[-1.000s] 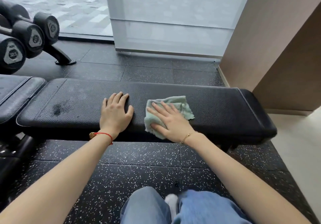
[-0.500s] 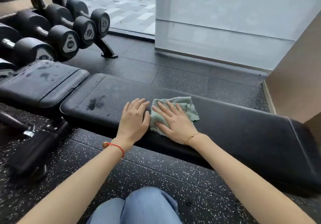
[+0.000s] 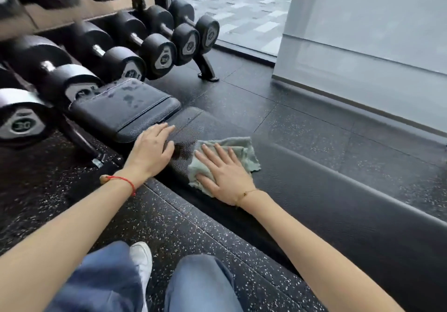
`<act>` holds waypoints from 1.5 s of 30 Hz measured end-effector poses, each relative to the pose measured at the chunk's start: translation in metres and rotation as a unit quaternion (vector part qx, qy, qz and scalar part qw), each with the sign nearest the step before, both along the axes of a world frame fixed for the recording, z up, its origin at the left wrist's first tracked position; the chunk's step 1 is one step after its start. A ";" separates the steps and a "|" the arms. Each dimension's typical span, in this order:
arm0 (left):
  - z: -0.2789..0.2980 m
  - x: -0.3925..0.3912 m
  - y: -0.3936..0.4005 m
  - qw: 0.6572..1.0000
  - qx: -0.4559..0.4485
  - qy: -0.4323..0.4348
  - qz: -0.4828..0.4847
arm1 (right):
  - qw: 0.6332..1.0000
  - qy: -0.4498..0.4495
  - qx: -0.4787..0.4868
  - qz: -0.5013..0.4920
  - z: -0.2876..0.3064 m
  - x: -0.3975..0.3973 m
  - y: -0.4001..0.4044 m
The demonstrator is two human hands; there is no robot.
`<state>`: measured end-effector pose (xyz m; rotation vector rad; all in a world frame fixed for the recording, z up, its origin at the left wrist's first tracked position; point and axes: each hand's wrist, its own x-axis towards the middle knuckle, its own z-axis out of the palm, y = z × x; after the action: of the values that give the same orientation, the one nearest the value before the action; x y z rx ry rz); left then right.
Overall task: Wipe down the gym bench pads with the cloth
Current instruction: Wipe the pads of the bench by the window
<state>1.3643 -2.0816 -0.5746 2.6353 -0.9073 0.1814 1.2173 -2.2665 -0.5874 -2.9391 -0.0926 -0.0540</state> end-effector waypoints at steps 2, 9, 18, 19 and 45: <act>-0.006 0.010 0.012 1.000 0.007 0.001 -0.009 | 0.998 -0.013 0.014 0.053 -0.002 -0.017 0.001; -0.028 0.030 0.036 0.997 0.013 0.027 -0.066 | 0.993 0.009 -0.007 -0.116 -0.001 0.091 -0.043; -0.028 0.038 0.041 0.993 -0.027 0.053 -0.099 | 0.996 -0.012 0.022 0.089 -0.004 0.050 0.015; -0.028 0.037 0.041 0.993 -0.030 0.053 -0.098 | 0.998 -0.005 0.012 0.069 -0.003 0.057 0.003; -0.022 0.015 0.011 0.997 -0.002 0.002 -0.071 | 1.000 0.012 0.010 0.014 0.006 0.017 0.010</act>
<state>1.3796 -2.0706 -0.5967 2.5549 -1.0867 0.1428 1.2344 -2.2565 -0.5815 -2.9166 -0.1302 -0.0158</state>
